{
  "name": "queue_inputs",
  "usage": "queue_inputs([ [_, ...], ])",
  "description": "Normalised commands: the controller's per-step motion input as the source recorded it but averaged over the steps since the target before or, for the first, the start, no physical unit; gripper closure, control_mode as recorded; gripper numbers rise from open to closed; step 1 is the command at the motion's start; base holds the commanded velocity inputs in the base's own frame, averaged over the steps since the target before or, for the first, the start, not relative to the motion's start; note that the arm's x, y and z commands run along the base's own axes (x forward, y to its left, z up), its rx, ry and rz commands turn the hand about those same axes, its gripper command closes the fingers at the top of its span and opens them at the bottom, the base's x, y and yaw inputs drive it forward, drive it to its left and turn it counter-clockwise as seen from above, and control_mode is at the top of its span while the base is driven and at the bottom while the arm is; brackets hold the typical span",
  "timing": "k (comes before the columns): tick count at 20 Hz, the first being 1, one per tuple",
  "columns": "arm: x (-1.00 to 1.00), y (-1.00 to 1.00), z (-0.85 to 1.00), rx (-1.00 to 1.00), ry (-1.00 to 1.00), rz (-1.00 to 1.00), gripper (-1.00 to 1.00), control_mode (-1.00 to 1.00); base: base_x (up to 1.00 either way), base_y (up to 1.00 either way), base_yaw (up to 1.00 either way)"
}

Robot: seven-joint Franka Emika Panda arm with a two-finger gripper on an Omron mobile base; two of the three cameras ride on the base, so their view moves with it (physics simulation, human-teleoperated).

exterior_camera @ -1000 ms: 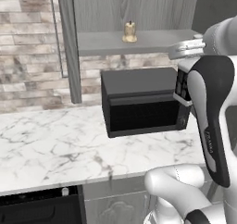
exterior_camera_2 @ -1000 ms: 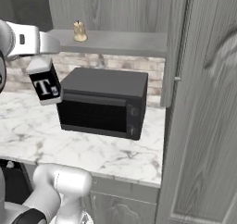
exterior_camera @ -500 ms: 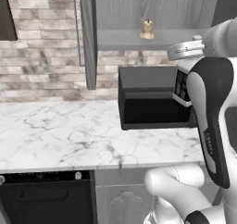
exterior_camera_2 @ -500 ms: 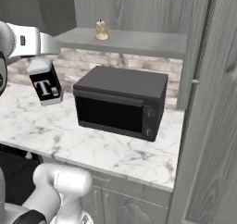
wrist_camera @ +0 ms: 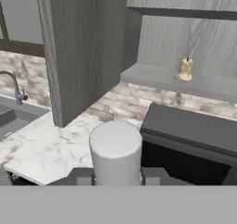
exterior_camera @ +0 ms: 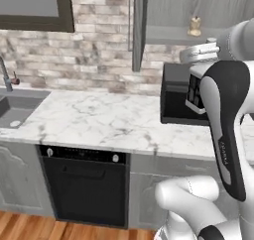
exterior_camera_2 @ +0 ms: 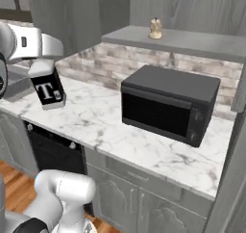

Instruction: Get the candle and the liquor from the cabinet and move them to the dining counter.

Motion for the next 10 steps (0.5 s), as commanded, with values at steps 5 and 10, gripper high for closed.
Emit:
queue_inputs([
  [5,0.0,0.0,0.0,0.0,0.0,0.0,1.0,1.0,-0.4,0.61,0.44],
  [10,0.0,0.0,0.0,0.0,0.0,0.0,1.0,1.0,-0.32,0.61,0.47],
])
